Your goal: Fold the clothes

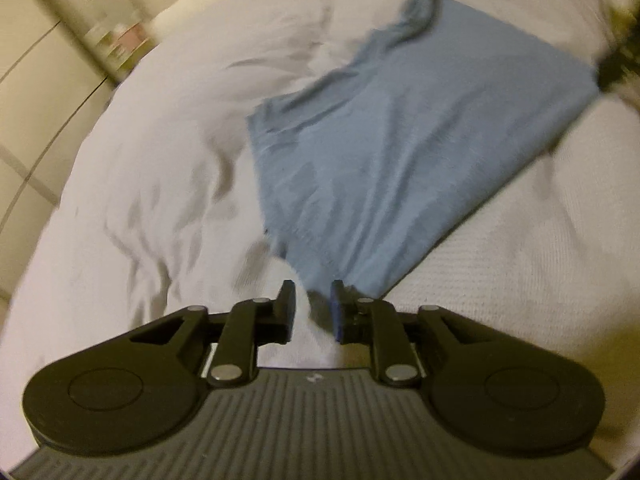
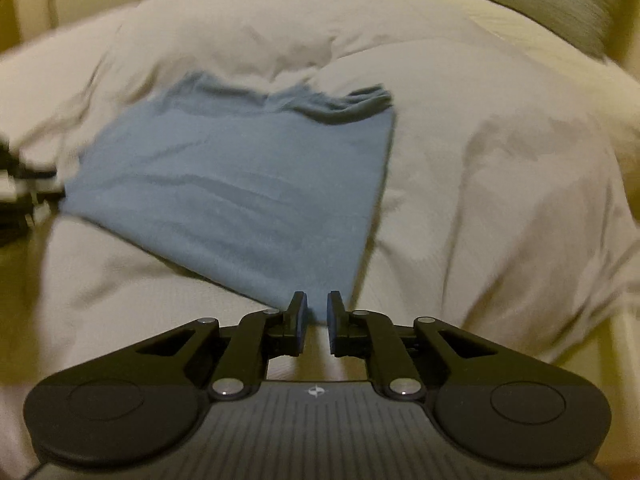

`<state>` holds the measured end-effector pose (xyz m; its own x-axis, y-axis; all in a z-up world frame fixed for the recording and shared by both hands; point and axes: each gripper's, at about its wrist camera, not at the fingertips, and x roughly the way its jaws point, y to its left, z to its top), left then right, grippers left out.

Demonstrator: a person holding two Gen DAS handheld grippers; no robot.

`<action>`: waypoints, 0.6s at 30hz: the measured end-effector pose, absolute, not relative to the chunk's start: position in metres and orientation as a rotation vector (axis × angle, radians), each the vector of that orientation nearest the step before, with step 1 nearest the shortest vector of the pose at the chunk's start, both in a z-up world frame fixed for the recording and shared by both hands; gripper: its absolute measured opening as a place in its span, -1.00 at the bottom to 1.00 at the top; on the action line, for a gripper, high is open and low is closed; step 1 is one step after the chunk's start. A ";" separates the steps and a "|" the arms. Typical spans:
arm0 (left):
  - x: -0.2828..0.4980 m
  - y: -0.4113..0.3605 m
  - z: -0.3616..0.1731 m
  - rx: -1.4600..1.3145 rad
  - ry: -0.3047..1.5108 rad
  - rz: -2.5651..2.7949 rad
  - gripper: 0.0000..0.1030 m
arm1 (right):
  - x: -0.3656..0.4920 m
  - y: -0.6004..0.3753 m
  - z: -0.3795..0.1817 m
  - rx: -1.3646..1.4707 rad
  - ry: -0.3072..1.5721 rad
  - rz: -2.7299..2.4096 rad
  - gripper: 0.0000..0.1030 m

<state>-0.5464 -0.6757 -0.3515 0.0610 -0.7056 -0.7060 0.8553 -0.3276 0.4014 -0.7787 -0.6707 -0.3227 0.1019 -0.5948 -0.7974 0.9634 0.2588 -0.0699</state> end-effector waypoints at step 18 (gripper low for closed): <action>-0.523 -0.621 -0.376 0.684 0.186 -1.690 -0.20 | -0.741 -0.613 -0.380 0.462 0.538 -1.354 -0.67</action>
